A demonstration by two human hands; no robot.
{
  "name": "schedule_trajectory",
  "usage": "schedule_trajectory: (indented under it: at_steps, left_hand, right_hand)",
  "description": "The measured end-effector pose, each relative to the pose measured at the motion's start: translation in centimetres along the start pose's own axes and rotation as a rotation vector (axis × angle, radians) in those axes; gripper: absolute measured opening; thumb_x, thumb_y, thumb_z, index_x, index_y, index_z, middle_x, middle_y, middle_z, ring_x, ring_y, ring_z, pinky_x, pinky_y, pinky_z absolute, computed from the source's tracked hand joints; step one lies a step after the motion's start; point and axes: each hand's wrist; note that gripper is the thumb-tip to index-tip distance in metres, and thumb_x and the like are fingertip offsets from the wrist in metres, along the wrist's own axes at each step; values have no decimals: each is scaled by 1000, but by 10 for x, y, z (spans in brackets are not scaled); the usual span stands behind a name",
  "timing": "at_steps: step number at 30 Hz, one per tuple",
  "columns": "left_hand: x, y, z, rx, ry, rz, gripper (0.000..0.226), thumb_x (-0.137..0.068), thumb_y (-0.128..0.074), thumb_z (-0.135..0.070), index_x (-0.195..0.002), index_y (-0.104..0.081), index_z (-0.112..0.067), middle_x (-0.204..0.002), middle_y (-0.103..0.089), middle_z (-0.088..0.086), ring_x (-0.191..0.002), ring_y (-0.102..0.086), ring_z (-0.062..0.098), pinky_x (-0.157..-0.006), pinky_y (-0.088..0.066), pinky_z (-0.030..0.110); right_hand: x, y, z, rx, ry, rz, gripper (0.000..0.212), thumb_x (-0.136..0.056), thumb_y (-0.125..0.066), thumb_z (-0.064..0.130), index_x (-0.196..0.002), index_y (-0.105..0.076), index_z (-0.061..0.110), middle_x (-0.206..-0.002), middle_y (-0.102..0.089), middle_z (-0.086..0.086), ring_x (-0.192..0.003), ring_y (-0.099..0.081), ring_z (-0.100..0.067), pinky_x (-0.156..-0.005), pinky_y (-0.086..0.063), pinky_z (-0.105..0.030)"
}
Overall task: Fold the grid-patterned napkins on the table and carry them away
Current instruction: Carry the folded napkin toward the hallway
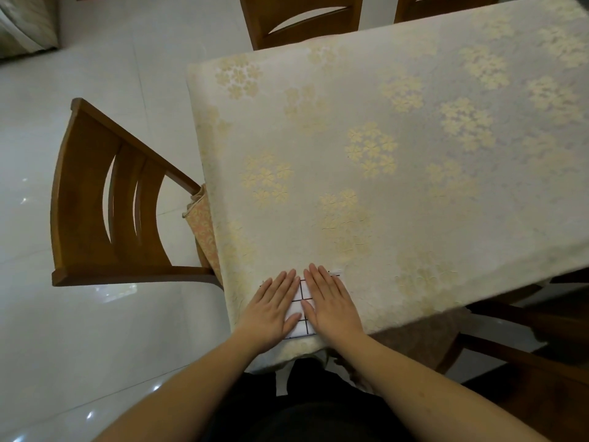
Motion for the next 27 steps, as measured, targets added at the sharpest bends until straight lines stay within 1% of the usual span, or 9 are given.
schedule_trajectory:
  at_steps: [8, 12, 15, 17, 19, 21, 23, 25, 27]
  left_hand:
    - [8, -2, 14, 11, 66, 47, 97, -87, -30, -78, -156, -10, -13, -164, -5, 7, -151, -2, 20, -119, -7, 41]
    - [13, 0, 21, 4, 104, 66, 108, -80, -31, -85, -155, -15, -10, -163, -10, 8, -150, -5, 21, -118, -6, 42]
    - [11, 4, 23, -3, 98, 92, 112, -78, -30, -88, -155, -14, -9, -163, -10, 9, -149, -7, 23, -118, 0, 40]
    - [11, 5, 21, -30, 82, 109, 115, -76, -30, -90, -156, -3, -11, -164, 3, 8, -150, 0, 26, -118, 8, 39]
    - [9, 10, 21, -68, 77, 188, 121, -73, -32, -90, -152, 20, -14, -158, 28, 5, -147, 21, 24, -118, 15, 41]
    - [7, 24, 18, -112, 93, 293, 126, -72, -40, -87, -148, 30, -15, -153, 39, 3, -143, 31, 22, -118, 13, 49]
    - [3, 43, 11, -132, 123, 335, 116, -79, -39, -81, -149, 27, -17, -157, 32, 3, -146, 24, 21, -119, 10, 53]
    - [0, 64, 4, -67, 203, 289, 97, -89, -28, -75, -152, 22, -22, -163, 17, 3, -150, 12, 22, -119, 8, 51]
    - [2, 81, -6, -48, 287, 174, 86, -92, -21, -71, -153, 19, -25, -164, 5, 5, -151, 4, 25, -120, 3, 50]
  right_hand:
    - [5, -1, -19, -7, -64, -4, 75, -95, -30, 54, -156, -12, 15, -163, -9, -4, -150, -7, -17, -118, -10, -37]
    - [6, 0, -20, -2, -54, 17, 75, -96, -29, 55, -156, -7, 16, -164, -5, -4, -150, -6, -18, -118, -9, -38]
    - [5, 4, -20, -5, -52, 43, 75, -96, -29, 55, -156, -8, 16, -164, -5, -4, -150, -5, -18, -118, -8, -38]
    - [6, 4, -20, -8, -47, 35, 74, -96, -30, 54, -156, -9, 16, -164, -6, -4, -150, -4, -18, -118, -8, -38]
    - [6, 7, -19, -17, -50, 62, 73, -96, -29, 55, -155, -9, 17, -163, -7, -4, -150, -4, -17, -119, -6, -37]
    - [7, 12, -20, -19, -30, 82, 74, -95, -23, 57, -156, -9, 17, -164, -5, -4, -150, -1, -17, -120, 0, -34]
    - [6, 23, -21, -16, -10, 90, 78, -89, -10, 60, -156, -5, 19, -164, 1, -2, -151, 2, -18, -119, 6, -32]
    - [5, 40, -17, -55, -33, 83, 80, -87, -2, 61, -156, -5, 21, -164, 2, -2, -151, 4, -18, -118, 6, -35]
    - [9, 61, -7, -117, -74, 54, 69, -97, -11, 58, -156, -12, 23, -164, -1, 0, -151, 1, -18, -120, 1, -38]
Point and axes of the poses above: each hand's wrist, its own x-axis away from the middle knuckle, its own y-axis out of the back of the hand, z = x × y
